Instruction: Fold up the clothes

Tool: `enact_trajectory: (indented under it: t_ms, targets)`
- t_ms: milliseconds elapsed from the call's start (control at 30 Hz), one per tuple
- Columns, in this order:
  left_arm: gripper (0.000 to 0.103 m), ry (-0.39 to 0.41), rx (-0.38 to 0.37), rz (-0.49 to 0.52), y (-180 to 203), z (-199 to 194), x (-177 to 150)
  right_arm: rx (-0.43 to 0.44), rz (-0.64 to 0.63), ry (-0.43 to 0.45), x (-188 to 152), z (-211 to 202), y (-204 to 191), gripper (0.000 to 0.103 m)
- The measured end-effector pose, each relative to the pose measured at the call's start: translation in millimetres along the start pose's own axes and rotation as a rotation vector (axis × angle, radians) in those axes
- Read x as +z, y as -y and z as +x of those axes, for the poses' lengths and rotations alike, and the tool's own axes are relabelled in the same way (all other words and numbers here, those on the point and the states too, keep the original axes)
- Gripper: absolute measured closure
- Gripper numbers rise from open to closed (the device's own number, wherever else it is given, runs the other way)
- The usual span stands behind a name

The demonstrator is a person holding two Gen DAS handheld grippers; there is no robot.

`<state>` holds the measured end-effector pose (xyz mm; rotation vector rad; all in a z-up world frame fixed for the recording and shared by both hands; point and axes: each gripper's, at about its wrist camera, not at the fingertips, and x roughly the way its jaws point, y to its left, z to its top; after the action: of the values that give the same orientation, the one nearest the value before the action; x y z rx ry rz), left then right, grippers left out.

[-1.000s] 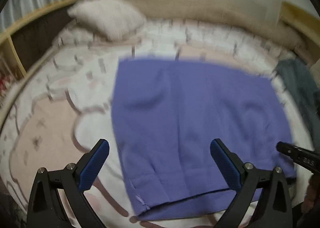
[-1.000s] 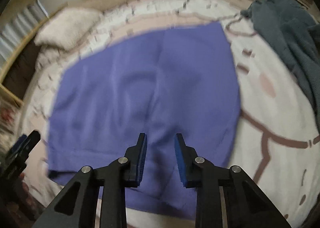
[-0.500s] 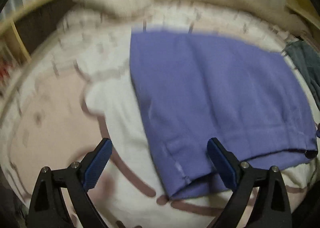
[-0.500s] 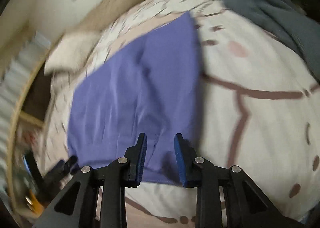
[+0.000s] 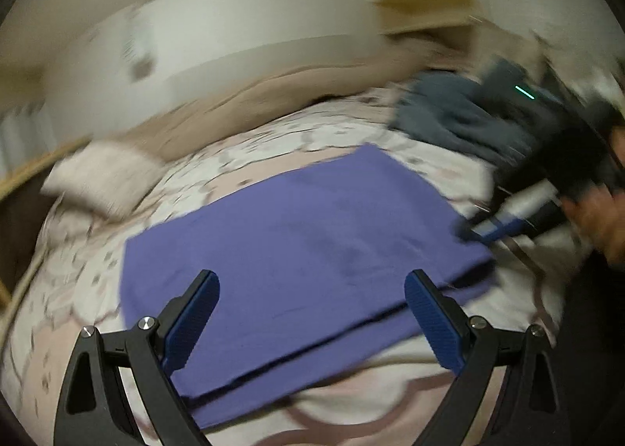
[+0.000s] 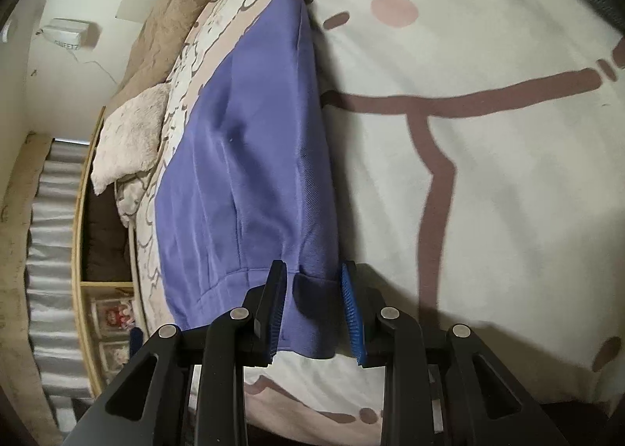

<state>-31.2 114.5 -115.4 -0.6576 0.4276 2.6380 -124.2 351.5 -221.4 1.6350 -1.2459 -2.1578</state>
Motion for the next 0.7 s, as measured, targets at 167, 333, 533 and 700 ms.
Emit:
enact_trajectory:
  t_ms: [167,333,533,700]
  targets:
    - [0.007,0.039,-0.058,0.108,38,3,1,0.026,-0.082,0.055,-2,-9,-8,0.085]
    - [0.007,0.086,-0.088,0.216,73,7,5,0.081,-0.117,0.063,-3,-12,-12,0.087]
    - [0.007,0.087,-0.123,0.269,103,22,10,0.193,-0.057,0.032,3,-11,-6,0.087]
    - [0.010,0.046,-0.145,0.281,113,38,10,0.246,-0.051,0.008,6,-12,-5,0.087]
